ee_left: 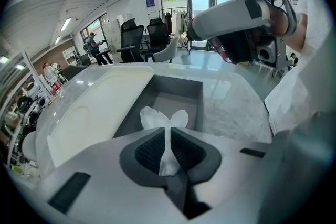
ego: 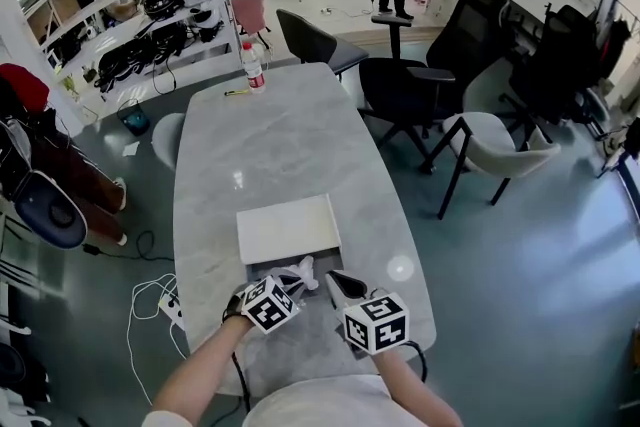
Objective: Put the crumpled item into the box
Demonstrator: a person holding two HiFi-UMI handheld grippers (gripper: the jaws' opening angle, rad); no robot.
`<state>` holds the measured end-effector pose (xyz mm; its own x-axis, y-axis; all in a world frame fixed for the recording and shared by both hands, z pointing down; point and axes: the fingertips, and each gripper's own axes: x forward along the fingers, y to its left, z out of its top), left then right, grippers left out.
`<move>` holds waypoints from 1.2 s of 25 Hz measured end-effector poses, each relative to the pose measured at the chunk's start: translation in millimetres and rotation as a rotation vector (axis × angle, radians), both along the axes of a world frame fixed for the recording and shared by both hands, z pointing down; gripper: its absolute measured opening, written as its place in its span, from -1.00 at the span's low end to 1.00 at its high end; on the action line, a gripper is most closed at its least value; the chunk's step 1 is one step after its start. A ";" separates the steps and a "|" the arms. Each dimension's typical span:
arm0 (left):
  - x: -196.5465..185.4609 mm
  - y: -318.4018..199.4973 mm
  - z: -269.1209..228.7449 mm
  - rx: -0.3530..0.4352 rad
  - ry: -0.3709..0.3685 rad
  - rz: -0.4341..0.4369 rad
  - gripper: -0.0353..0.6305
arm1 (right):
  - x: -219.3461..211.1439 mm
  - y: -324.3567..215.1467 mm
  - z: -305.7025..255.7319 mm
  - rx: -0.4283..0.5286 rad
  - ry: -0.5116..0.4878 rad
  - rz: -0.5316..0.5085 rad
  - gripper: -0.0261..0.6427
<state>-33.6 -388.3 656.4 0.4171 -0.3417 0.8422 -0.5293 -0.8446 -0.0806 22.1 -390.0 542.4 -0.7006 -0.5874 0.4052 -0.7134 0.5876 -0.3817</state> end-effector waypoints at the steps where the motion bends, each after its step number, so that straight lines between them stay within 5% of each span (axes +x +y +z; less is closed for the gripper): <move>1: -0.9 0.6 0.4 -0.009 0.011 -0.013 -0.83 | -1.2 0.9 0.6 0.000 0.000 -0.002 -0.91; 12: -12.6 -2.8 -25.9 0.011 0.129 -0.134 -0.82 | -10.2 7.7 -9.4 0.016 0.005 -0.018 -0.91; 30: -56.0 11.7 -104.0 0.251 0.315 -0.414 -0.83 | -50.4 29.1 -40.4 0.099 0.031 -0.125 -0.91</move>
<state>-89.6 -376.6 552.4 0.4238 -0.7028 0.5714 -0.8423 -0.5378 -0.0368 -28.4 -361.0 502.0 -0.7590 -0.5342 0.3722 -0.6426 0.7065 -0.2964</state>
